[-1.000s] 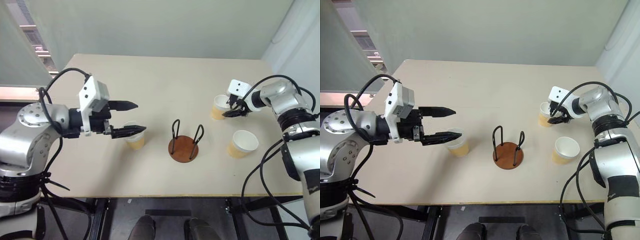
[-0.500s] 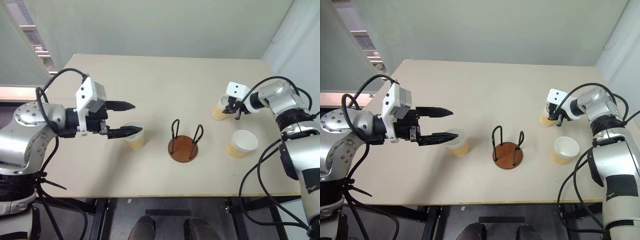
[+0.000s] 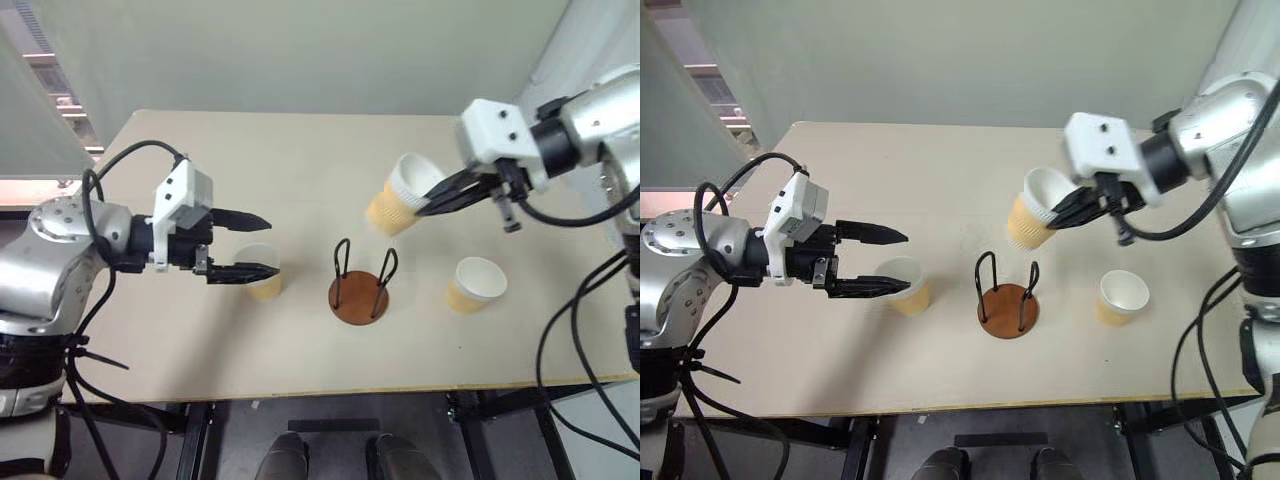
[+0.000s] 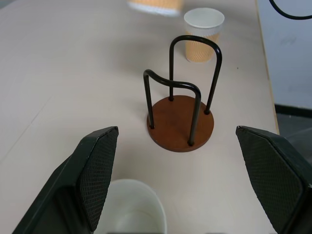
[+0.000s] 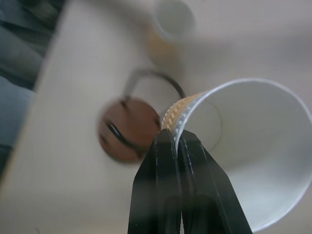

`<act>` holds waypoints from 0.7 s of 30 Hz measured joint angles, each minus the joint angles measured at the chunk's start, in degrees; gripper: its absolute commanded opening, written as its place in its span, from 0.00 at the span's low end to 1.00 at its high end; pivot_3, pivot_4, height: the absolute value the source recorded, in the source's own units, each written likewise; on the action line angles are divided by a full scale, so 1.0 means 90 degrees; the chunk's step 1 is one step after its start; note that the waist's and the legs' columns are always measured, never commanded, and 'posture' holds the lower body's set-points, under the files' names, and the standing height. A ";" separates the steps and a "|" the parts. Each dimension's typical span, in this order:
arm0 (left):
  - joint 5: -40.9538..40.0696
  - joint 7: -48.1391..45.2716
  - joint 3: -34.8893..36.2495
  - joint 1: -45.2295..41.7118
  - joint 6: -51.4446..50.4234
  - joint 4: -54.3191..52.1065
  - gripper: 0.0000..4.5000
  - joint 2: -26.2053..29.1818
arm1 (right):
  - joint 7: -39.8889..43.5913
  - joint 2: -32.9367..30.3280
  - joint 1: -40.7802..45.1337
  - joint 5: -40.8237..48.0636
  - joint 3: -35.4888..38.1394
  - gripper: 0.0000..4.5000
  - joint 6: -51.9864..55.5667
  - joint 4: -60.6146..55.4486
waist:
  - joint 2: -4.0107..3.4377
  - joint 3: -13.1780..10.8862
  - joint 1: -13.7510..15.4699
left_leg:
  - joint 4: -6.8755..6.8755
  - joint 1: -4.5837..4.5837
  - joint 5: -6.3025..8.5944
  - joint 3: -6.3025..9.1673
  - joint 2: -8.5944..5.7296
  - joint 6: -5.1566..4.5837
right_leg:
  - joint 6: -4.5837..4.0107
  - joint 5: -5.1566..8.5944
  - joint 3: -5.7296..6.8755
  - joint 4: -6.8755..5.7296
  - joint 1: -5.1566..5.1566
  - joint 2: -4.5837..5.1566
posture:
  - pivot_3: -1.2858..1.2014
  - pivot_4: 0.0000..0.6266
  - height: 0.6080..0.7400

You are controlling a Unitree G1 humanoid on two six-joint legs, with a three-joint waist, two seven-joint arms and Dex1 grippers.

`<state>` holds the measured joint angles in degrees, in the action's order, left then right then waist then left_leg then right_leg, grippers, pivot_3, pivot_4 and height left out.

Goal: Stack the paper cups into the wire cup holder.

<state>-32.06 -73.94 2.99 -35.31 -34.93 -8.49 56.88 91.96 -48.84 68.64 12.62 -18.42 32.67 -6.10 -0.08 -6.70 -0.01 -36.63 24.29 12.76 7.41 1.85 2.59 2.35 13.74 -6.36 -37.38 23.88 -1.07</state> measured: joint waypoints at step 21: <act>0.0273 -0.0024 -0.0288 -0.0028 0.0260 0.0061 0.93 -0.0095 | -0.0069 0.0420 -0.0492 -0.0766 -0.0611 0.14 -0.1071 0.0443 | 0.0000 0.0000 0.0001 | -0.0014 -0.0002 -0.0005 0.0004 0.0000 -0.0005 | -0.0011 0.0004 0.0007 -0.0054 0.0013 0.0001 | 0.52 0.24 1.00</act>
<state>-29.60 -74.16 0.40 -35.56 -32.58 -7.95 56.02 91.34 -45.06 64.21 5.72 -23.92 23.03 -2.11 -0.08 -6.70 0.00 -36.76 24.27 12.72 7.45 1.84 2.54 2.26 13.78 -6.30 -37.86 24.00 -1.06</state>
